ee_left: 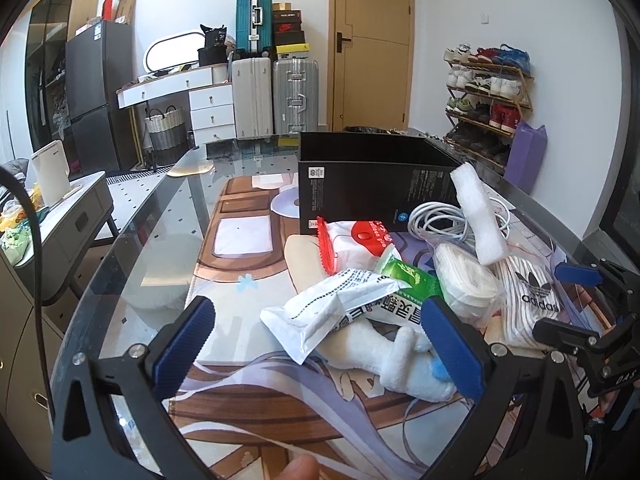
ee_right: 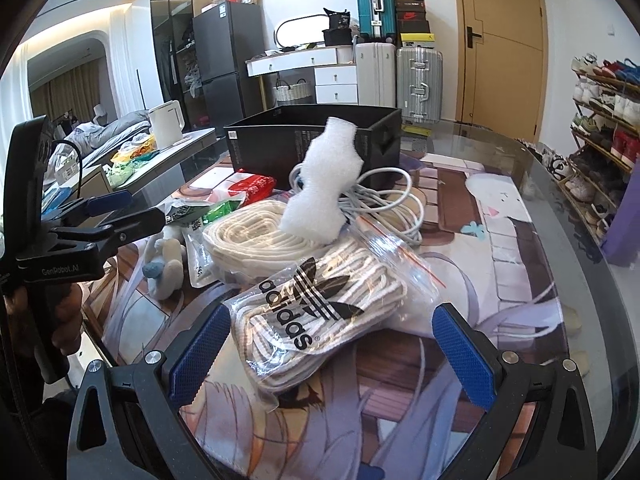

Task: Organize soft objects
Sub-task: 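Move the right tool toward the clear adidas bag of white laces, then close the right tool on the adidas bag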

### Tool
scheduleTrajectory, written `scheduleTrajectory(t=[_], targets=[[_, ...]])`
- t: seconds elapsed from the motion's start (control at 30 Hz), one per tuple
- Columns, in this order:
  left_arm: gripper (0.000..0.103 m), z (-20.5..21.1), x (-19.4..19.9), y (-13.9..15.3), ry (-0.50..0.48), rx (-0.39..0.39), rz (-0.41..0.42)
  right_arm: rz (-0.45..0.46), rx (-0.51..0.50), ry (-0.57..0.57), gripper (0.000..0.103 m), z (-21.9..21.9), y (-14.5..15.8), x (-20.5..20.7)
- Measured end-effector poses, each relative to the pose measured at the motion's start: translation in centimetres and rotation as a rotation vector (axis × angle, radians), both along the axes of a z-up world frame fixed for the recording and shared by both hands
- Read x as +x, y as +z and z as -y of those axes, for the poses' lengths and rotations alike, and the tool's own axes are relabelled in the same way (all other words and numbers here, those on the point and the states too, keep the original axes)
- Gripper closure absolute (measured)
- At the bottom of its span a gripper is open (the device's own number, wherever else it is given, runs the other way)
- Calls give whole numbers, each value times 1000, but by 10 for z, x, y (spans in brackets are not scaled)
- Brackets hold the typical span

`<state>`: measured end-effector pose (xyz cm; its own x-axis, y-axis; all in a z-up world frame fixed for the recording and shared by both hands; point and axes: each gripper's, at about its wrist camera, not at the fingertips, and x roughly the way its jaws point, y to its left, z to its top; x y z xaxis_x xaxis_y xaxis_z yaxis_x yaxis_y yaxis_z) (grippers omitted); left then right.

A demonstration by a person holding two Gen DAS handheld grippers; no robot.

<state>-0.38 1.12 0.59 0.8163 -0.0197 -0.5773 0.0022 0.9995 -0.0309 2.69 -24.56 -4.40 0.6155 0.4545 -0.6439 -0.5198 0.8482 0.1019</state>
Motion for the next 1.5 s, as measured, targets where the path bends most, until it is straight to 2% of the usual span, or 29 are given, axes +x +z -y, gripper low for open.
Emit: scheduleTrajectory(t=[0.33,0.67,0.8,1.13,1.33,1.5], targets=[[0,6,0,-1,-24,23,-21,-39,40,10,0,-7,2,1],[0,9,-1,-1,-31,37,-32,-82,-33,-54,0,-29,-3,17],[0,9,0,-2,-29,40,-34,-107,-47,-74,1,-21,-10,20],[0,7,1,-2,-32,42,-42,-104,-46,-127,0,8,-12,15],[0,7,1,-2,-32,41,-42,-99,-58,-140,1,9,-12,17],[0,7,1,-2,-32,41,-43,-77,-95,-135,13,0,-11,17]])
